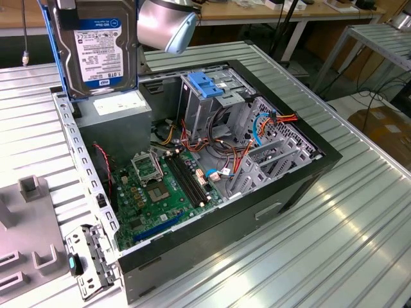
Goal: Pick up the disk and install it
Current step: 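Pick up the disk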
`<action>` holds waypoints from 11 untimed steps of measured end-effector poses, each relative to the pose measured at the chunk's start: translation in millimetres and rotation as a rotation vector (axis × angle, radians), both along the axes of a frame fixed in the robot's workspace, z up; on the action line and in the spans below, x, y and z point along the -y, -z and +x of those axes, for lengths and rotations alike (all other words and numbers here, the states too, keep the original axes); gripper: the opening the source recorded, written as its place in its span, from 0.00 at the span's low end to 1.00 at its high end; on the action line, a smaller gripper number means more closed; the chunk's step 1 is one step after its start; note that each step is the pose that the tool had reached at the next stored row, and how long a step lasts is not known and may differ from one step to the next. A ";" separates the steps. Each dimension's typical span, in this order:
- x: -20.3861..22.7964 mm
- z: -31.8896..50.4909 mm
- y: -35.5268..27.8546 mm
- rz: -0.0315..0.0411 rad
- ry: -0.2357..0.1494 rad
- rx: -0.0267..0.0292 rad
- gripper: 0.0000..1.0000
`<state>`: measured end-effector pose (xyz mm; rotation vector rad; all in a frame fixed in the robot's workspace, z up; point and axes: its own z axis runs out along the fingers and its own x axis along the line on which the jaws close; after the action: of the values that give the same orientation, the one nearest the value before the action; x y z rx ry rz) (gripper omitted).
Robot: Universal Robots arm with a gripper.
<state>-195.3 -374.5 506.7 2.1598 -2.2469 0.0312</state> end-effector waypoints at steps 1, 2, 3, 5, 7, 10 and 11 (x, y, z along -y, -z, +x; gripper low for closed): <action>0.0 1.2 0.1 0.0000 0.000 0.0000 0.37; 0.1 3.3 0.1 0.0000 0.000 0.0000 0.37; 0.1 6.0 0.2 -0.0001 0.000 0.0000 0.37; 0.1 9.4 0.3 -0.0003 0.000 0.0000 0.37; 0.2 20.5 0.4 -0.0005 0.000 -0.0004 0.37; 0.7 27.1 1.2 -0.0003 0.000 -0.0002 0.37; 0.7 28.7 1.3 -0.0004 0.000 -0.0003 0.37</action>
<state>-166.7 -375.2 505.4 2.1593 -2.2467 0.0313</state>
